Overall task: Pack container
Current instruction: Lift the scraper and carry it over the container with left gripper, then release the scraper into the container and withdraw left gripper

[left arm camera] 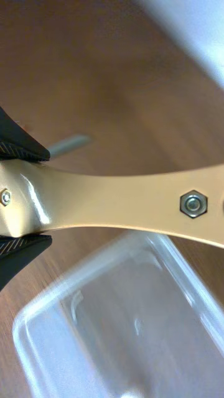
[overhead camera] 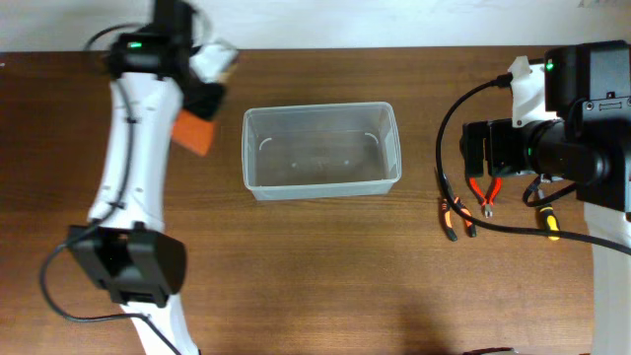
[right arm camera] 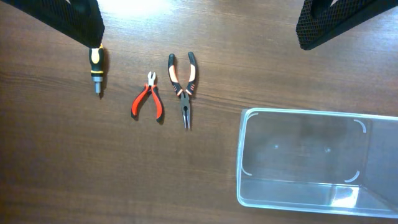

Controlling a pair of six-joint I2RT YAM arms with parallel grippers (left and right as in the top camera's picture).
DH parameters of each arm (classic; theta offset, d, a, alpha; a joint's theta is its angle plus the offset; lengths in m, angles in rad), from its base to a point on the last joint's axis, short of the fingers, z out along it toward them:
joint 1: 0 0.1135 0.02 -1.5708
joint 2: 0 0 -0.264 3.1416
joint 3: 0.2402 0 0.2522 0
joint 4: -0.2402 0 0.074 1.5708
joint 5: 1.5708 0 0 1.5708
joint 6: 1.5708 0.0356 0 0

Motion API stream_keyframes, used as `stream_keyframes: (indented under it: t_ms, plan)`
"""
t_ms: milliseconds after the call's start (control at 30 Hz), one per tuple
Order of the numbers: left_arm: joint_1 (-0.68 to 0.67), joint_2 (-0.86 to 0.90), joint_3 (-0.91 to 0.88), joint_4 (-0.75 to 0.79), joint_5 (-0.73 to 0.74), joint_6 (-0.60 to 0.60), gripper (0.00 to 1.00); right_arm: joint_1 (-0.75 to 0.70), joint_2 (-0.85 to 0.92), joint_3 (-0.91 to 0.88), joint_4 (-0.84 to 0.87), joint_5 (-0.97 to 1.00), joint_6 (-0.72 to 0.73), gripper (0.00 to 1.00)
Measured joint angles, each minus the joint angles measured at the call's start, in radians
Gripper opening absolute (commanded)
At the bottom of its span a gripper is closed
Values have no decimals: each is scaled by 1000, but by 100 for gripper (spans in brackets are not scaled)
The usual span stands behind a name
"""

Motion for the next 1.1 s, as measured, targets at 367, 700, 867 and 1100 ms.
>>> stream_keyframes:
  t_ms: [367,700,867,1100]
  plan:
    - [-302,29,-5,74,42,534,2,0,0,0,0,0,0,99]
    - [-297,293,-18,78,39,635,2,0,0,0,-5,0,0,99]
    - [-296,343,-26,86,39,640,23,0,0,0,-14,0,0,99]
    - [-285,340,-18,64,0,484,99,0,0,0,-23,0,0,99]
